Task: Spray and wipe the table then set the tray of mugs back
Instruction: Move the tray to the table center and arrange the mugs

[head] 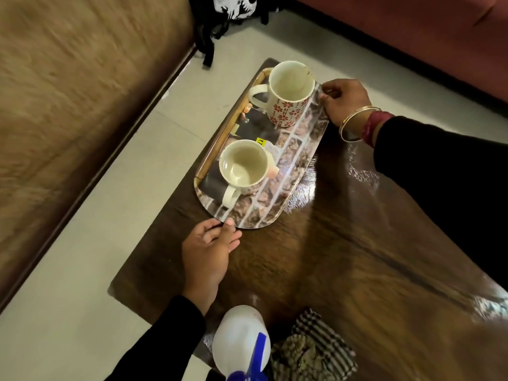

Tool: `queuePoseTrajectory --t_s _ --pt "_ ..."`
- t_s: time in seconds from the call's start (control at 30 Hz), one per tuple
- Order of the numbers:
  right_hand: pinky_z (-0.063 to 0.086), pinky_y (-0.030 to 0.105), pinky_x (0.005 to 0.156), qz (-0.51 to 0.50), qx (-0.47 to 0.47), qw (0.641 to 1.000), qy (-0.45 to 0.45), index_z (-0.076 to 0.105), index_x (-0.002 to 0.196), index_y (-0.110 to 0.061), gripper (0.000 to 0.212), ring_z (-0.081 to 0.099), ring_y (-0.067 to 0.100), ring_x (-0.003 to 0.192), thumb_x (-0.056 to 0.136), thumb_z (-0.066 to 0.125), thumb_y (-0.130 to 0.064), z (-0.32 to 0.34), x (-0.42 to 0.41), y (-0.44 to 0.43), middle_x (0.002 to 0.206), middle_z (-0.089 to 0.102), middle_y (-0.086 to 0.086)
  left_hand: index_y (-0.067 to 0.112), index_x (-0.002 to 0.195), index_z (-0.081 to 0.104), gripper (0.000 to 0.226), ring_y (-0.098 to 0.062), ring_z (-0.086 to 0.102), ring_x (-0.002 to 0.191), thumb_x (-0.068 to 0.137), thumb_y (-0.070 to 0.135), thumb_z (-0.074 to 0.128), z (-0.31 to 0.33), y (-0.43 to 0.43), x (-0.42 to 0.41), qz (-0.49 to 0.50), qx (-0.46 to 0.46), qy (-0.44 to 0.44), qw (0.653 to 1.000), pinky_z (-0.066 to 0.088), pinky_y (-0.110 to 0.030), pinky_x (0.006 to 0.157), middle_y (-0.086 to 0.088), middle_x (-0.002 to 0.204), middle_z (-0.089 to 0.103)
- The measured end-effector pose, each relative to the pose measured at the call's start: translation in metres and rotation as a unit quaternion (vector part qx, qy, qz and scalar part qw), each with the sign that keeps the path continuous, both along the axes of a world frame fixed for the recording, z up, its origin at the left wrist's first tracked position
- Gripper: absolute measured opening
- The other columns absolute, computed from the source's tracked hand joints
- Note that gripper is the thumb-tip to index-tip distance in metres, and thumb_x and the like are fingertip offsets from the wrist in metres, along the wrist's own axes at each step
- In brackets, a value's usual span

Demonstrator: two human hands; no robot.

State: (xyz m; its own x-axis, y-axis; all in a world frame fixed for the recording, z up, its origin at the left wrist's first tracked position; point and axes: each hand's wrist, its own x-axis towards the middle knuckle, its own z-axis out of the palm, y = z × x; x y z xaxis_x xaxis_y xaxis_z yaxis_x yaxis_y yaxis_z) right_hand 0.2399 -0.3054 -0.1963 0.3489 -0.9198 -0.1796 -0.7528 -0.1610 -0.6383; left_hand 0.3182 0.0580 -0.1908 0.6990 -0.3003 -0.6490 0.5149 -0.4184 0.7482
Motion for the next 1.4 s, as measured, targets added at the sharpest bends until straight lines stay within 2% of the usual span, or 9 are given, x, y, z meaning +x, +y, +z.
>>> queuePoseTrajectory --t_s 0.13,0.4,0.6,0.73,0.87,0.93,1.1,1.27,1.4 --pt "0.059 0.031 0.085 -0.005 -0.010 0.998 0.069 0.079 0.102 -0.007 0.018 0.069 0.025 0.094 0.092 0.070 -0.018 0.001 0.005 -0.007 0.104 0.076 0.013 0.010 0.110 0.062 0.030 -0.022 0.079 0.082 0.087 0.016 0.080 -0.006 -0.004 0.004 -0.001 0.018 -0.024 1.000 0.064 -0.040 0.075 -0.014 0.098 0.076" --pt "0.055 0.024 0.084 -0.093 0.026 0.993 0.071 0.081 0.107 -0.013 0.020 0.066 0.015 0.092 0.088 0.075 -0.013 0.011 -0.026 0.008 0.106 0.074 0.004 -0.002 0.112 0.062 0.033 -0.025 0.077 0.078 0.085 0.003 0.080 -0.012 -0.006 0.016 -0.028 0.027 -0.043 0.998 0.064 -0.040 0.077 -0.020 0.085 0.072" --pt "0.041 0.007 0.048 -0.176 0.066 0.982 0.034 0.078 0.108 -0.015 0.019 0.060 0.000 0.061 0.090 0.075 -0.013 0.013 -0.098 0.047 0.091 0.069 0.002 0.007 0.102 0.068 0.020 -0.024 0.074 0.084 0.086 -0.001 0.078 0.002 -0.008 0.022 -0.105 0.033 -0.069 0.992 0.065 -0.035 0.076 -0.020 0.087 0.071" --pt "0.056 0.021 0.080 -0.273 0.085 0.958 -0.013 0.081 0.100 -0.013 0.020 0.068 0.009 0.082 0.082 0.082 -0.021 0.006 -0.161 0.083 0.090 0.075 -0.001 0.018 0.099 0.070 0.023 -0.011 0.076 0.083 0.088 0.000 0.076 0.021 -0.014 0.019 -0.180 0.030 -0.054 0.982 0.063 -0.023 0.070 -0.003 0.090 0.075" --pt "0.066 0.046 0.076 -0.373 0.119 0.918 -0.060 0.076 0.062 -0.032 0.015 0.070 0.013 0.067 0.066 0.085 -0.021 0.004 -0.236 0.134 0.059 0.069 -0.013 0.016 0.099 0.072 0.022 -0.017 0.076 0.086 0.085 0.001 0.078 0.042 -0.028 0.015 -0.301 0.051 -0.049 0.951 0.064 -0.030 0.075 -0.001 0.081 0.077" --pt "0.066 0.047 0.074 -0.409 0.124 0.902 -0.066 0.075 0.064 -0.044 0.024 0.071 0.012 0.068 0.064 0.084 -0.022 0.005 -0.270 0.162 0.058 0.070 -0.012 0.018 0.095 0.072 0.022 -0.014 0.076 0.081 0.085 -0.001 0.078 0.055 -0.038 0.009 -0.371 0.049 -0.055 0.926 0.064 -0.032 0.075 0.003 0.070 0.075" --pt "0.066 0.050 0.079 -0.512 0.143 0.840 -0.107 0.077 0.070 -0.039 0.017 0.077 0.018 0.072 0.058 0.086 -0.031 -0.007 -0.355 0.222 0.064 0.074 -0.008 0.007 0.097 0.072 0.017 -0.016 0.073 0.074 0.085 -0.003 0.077 0.083 -0.075 -0.027 -0.507 0.039 -0.092 0.856 0.065 -0.029 0.068 -0.003 0.070 0.069" --pt "0.065 0.050 0.082 -0.564 0.135 0.809 -0.096 0.081 0.085 -0.018 0.026 0.078 0.026 0.078 0.064 0.084 -0.034 0.007 -0.417 0.269 0.069 0.077 -0.002 0.016 0.078 0.075 0.019 -0.020 0.070 0.073 0.081 -0.002 0.081 0.076 -0.098 -0.089 -0.587 0.059 -0.124 0.798 0.065 -0.035 0.070 -0.011 0.071 0.060" --pt "0.061 0.042 0.093 -0.581 0.137 0.799 -0.073 0.082 0.100 -0.014 0.026 0.076 0.026 0.088 0.076 0.086 -0.025 0.012 -0.468 0.299 0.080 0.078 0.004 0.012 0.086 0.076 0.016 -0.018 0.070 0.073 0.079 0.001 0.084 0.062 -0.094 -0.149 -0.607 0.093 -0.128 0.779 0.063 -0.048 0.081 -0.004 0.070 0.062"
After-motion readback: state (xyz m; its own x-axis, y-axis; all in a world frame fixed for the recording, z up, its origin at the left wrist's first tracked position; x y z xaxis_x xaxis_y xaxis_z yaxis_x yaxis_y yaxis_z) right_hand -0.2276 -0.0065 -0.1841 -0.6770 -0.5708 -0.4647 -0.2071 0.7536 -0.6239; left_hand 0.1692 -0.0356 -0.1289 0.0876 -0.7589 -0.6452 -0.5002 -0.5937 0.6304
